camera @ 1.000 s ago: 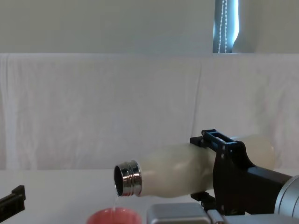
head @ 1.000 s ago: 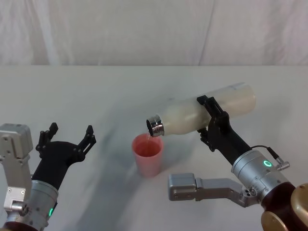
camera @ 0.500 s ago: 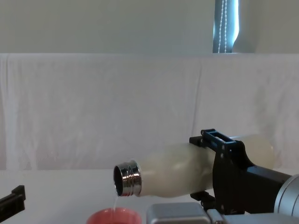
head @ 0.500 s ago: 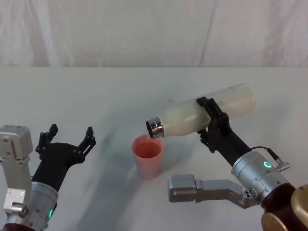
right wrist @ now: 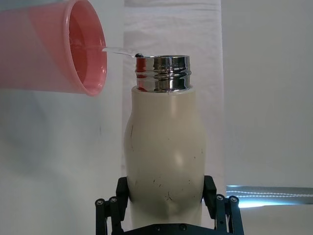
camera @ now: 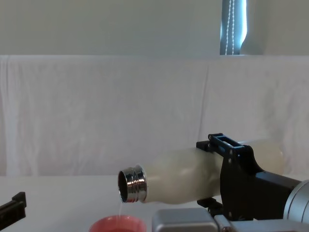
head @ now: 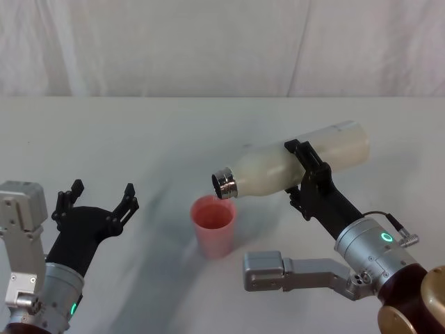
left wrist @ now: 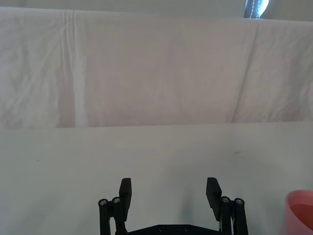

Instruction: Grasp the thermos with one hand and pour water into the cup lid.

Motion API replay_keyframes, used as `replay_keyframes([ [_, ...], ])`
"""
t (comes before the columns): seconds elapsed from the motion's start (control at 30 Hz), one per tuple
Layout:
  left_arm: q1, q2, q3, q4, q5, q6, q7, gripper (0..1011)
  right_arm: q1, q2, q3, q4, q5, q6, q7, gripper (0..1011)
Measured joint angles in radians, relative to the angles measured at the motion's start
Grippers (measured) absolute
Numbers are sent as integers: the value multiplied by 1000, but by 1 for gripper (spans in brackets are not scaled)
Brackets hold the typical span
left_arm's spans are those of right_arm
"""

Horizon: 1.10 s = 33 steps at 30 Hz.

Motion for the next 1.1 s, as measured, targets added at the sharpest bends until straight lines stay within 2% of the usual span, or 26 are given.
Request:
replay_keyframes([
  [1.1, 0, 0, 0, 0, 0, 0, 0, 1001, 7, 2, 0, 3, 7, -4, 7, 946],
])
